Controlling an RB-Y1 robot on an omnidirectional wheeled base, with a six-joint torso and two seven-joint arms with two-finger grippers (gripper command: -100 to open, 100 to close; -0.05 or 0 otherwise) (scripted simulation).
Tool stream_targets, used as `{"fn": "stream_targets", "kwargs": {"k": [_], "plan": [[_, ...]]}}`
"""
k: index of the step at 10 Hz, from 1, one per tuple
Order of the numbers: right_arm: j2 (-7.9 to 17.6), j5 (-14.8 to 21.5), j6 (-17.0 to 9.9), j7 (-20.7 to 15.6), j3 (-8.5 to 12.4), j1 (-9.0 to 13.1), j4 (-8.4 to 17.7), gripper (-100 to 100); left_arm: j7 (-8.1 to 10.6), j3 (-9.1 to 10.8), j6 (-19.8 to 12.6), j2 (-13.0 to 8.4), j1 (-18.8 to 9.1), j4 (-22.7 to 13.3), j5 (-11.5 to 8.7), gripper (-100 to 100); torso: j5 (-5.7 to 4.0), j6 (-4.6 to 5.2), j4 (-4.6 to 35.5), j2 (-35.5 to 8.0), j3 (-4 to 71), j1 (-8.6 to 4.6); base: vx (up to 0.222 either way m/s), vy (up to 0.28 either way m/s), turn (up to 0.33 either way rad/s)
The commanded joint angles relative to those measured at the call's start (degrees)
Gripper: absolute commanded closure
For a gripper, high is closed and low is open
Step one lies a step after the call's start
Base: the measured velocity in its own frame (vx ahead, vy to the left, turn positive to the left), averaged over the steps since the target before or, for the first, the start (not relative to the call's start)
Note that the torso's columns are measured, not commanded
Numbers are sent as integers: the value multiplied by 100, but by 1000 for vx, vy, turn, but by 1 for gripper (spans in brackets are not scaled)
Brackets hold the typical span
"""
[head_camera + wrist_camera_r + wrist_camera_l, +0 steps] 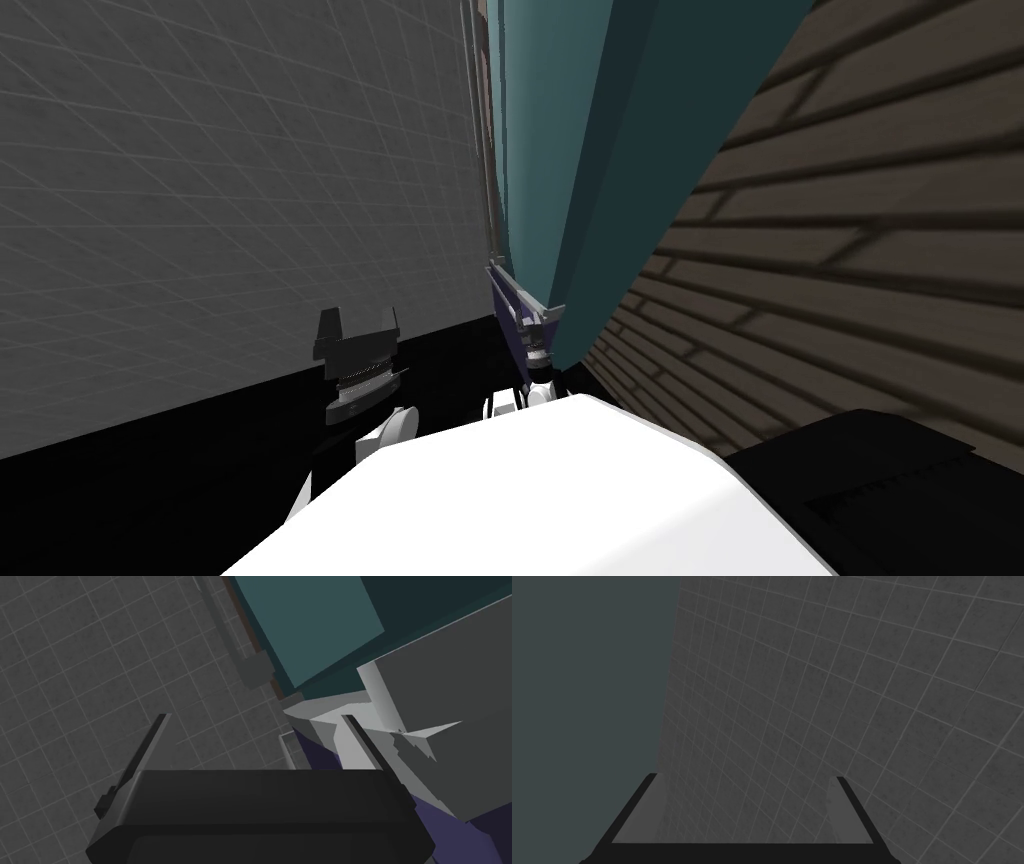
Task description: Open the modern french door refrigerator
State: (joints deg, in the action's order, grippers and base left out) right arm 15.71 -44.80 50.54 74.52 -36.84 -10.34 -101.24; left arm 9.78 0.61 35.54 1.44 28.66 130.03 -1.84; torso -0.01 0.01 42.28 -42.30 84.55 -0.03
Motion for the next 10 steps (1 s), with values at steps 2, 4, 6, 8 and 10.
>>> {"fn": "stream_targets", "kwargs": {"k": [2,4,6,8,10], "plan": [[32,-217,97,598,-209,118,247,-100,0,0,0,0,-1,0,0,0,2,-2,2,-5,-4,4,-1,-22,60],[80,-408,168,904,-374,214,446,-100,0,0,0,0,-1,0,0,0,1,-1,0,0,0,1,-2,-30,58],[130,-593,236,1199,-535,308,644,-100,0,0,0,0,0,0,0,0,2,0,-1,4,3,5,1,-16,39],[130,-593,236,1403,-535,308,644,-100,0,0,0,0,0,0,0,0,1,0,0,2,2,2,0,-17,14],[182,-771,301,1771,-691,399,839,-100,0,0,0,0,0,0,0,0,1,-2,0,1,1,2,-1,-21,52]]}}
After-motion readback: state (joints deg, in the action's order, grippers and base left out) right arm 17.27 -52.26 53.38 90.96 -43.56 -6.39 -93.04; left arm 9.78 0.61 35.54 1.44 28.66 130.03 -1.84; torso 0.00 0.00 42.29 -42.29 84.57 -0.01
